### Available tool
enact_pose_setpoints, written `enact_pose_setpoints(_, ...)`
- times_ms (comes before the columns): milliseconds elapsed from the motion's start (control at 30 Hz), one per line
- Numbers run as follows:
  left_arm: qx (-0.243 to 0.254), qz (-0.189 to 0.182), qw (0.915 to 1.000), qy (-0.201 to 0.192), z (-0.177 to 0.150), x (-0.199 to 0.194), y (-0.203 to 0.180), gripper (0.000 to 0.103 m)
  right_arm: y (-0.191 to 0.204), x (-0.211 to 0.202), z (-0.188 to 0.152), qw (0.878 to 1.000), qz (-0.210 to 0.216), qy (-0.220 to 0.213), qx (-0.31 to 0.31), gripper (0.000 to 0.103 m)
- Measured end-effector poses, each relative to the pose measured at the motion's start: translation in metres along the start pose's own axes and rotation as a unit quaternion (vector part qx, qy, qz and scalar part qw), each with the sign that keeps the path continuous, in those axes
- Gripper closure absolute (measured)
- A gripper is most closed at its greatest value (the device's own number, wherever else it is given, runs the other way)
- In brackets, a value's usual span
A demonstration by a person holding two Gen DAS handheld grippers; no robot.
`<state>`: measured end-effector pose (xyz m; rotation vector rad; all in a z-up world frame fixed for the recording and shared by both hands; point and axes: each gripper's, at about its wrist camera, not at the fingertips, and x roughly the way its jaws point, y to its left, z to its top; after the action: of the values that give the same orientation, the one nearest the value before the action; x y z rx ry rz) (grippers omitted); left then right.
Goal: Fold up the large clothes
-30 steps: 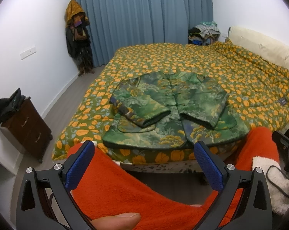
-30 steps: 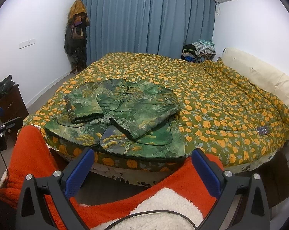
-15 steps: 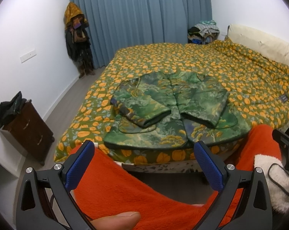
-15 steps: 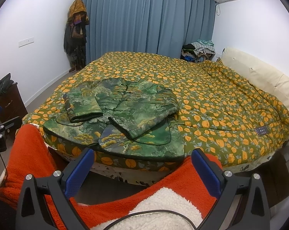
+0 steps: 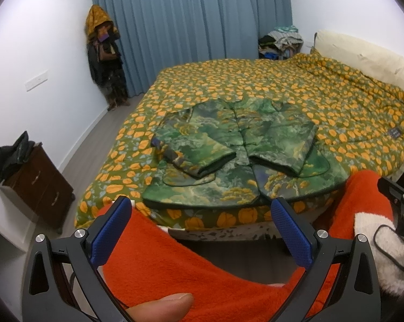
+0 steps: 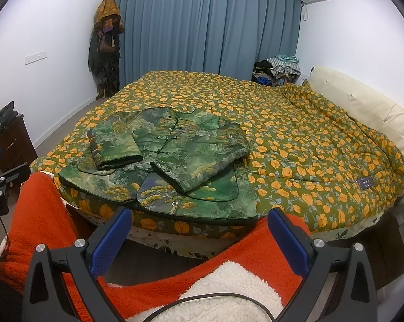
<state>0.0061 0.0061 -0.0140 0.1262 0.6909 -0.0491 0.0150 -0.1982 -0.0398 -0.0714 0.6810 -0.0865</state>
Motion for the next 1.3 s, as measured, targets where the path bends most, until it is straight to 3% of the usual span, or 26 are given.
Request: enact_pose_setpoints(1300, 0.005, -0.008, 1.0000, -0.003, 0.002, -0.006, -0.009, 0.000, 0.003, 0.001, -0.002, 0.999, -0.017, 0.004, -0.028, 0.000)
